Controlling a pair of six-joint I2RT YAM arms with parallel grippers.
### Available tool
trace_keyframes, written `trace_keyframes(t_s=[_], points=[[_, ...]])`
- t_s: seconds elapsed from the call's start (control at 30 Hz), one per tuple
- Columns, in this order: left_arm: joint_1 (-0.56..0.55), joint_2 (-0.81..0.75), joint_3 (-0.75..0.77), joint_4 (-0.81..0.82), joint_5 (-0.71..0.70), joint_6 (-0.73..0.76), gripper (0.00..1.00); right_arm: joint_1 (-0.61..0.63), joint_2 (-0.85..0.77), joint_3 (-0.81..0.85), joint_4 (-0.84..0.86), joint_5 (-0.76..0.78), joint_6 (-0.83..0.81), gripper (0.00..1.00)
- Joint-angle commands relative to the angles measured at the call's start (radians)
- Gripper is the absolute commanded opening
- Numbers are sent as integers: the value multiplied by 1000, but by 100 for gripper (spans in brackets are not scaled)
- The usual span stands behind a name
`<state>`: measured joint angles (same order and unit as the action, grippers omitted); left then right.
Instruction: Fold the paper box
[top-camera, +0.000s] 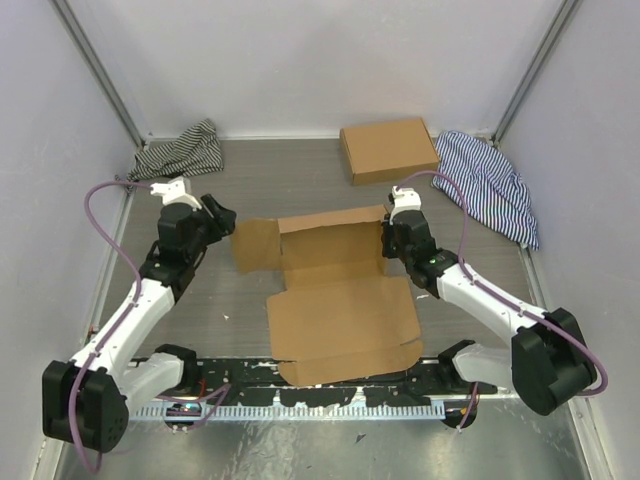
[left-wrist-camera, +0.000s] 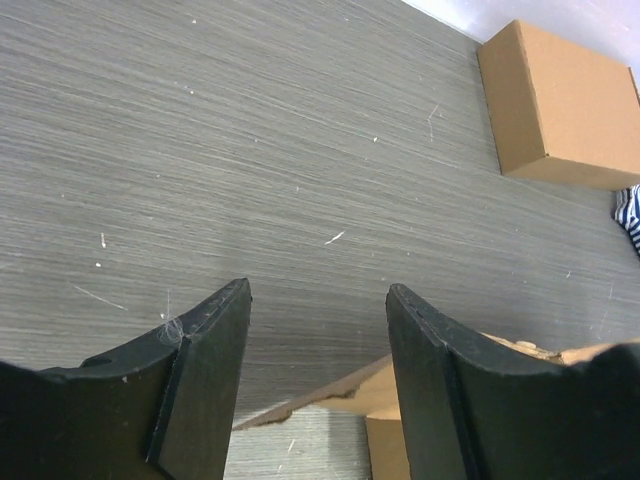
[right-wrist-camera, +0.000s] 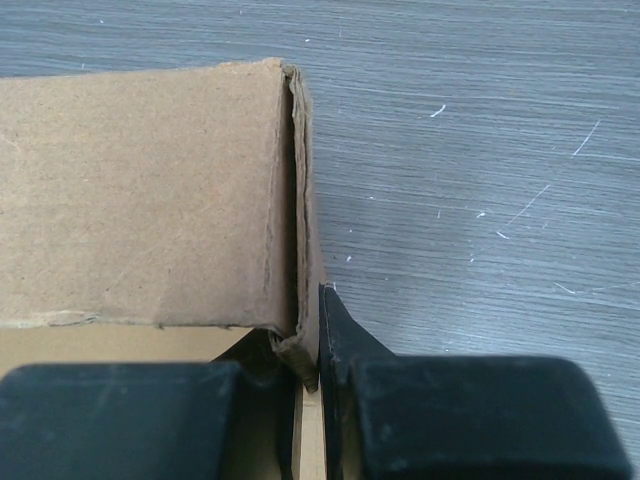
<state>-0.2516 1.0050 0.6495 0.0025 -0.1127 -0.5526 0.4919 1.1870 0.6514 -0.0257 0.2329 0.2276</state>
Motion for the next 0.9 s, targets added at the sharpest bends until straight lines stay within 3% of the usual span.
trace_keyframes(t_s=[0.0,0.2,0.43,0.67,0.87], points=[[42,32,-9,95,39,-4,64,4,0,61,40,-51,0,1],[108,111,43,123,93,-33,62,4,-6,75,14,-73,-18,1],[165,256,72,158,302,-113,54,4,21,96,7,-88,-16,1],[165,213,-60,284,436,-139,52,4,62,124,-8,-81,-11,1],[148,91,-176,275,489,-127,51,4,112,161,-22,-85,6,1]])
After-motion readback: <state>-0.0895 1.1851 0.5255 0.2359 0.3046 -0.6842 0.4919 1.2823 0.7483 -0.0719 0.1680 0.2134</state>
